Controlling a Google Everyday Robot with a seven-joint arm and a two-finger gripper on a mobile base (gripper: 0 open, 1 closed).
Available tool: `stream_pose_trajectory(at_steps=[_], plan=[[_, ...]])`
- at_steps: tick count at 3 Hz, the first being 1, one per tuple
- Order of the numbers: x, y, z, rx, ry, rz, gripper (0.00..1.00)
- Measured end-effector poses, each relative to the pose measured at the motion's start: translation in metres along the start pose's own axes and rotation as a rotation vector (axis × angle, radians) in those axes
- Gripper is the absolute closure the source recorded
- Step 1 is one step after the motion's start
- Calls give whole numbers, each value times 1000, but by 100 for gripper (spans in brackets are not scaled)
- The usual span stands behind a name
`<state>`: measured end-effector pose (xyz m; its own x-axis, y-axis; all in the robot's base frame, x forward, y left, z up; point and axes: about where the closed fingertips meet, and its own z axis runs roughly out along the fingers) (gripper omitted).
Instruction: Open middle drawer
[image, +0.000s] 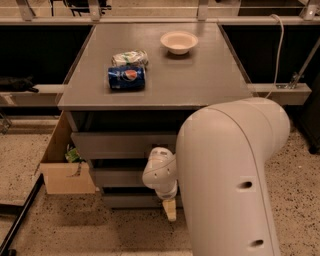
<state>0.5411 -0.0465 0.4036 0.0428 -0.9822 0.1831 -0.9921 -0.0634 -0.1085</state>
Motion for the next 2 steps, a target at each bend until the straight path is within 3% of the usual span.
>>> stream_pose_trajectory(at_steps=[1,2], plan=[[0,0,0,0,0,0,0],[-10,6,4,-40,-4,-59,0]])
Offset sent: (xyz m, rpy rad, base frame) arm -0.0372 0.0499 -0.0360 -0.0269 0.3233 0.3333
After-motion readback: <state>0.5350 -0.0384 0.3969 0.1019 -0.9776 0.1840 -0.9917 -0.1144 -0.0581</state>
